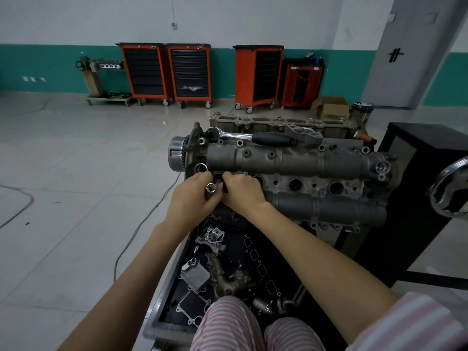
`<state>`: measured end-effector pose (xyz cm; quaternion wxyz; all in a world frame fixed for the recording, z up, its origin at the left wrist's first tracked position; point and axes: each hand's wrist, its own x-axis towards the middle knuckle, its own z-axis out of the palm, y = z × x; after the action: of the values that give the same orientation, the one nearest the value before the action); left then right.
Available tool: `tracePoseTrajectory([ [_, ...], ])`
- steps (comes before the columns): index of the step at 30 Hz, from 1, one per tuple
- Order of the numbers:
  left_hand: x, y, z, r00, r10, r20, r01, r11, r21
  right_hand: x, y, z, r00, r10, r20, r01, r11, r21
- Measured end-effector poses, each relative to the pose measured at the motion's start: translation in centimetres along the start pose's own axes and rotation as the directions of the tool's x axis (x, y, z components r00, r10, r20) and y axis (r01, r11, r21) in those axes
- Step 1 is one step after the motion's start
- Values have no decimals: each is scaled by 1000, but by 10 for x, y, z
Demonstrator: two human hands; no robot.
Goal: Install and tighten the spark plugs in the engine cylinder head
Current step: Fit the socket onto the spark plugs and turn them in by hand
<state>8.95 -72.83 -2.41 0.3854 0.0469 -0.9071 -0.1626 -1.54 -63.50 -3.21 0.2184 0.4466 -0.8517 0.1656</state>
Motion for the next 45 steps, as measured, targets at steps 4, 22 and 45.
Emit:
tracePoseTrajectory([
  [4, -1, -1, 1, 1000, -21, -22, 20, 1000, -19, 1, 0, 0, 999, -39, 7, 39, 998, -47],
  [22, -2, -3, 1, 998, 34, -52, -36, 999, -39, 1, 0, 2, 999, -36, 5, 36, 997, -65],
  [45, -2, -4, 4, 1000, -3, -27, 3, 1000, 0, 0, 1, 2, 998, -68, -5, 68, 997, -25],
])
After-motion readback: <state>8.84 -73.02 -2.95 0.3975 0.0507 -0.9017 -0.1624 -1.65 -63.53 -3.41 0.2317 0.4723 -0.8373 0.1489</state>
